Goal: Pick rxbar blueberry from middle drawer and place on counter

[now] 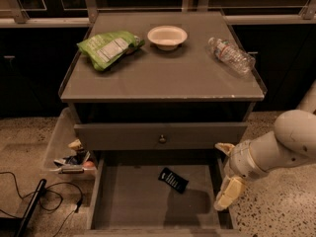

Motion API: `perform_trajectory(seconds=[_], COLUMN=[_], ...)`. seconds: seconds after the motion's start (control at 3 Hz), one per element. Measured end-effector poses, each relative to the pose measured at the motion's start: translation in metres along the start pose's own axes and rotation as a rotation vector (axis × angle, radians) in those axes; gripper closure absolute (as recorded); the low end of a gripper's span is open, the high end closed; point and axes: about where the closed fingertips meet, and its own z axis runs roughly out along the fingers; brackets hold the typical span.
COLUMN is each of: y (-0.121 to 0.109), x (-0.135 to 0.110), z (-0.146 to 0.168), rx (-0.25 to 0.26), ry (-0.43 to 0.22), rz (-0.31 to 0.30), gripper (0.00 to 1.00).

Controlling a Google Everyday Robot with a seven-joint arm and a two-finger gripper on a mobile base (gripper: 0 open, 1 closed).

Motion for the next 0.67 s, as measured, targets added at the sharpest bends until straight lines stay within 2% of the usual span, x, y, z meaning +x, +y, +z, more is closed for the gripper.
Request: perform_trajectory(seconds=[0.33, 0.67], y=[-0.0287, -0.0287], x=[0.0164, 0.0164], z=[0.0369, 0.0369], rx=[0.078, 0.078], ry=[-0.103, -0.103], rz=[-0.017, -0.017], gripper=[0.00, 0.00])
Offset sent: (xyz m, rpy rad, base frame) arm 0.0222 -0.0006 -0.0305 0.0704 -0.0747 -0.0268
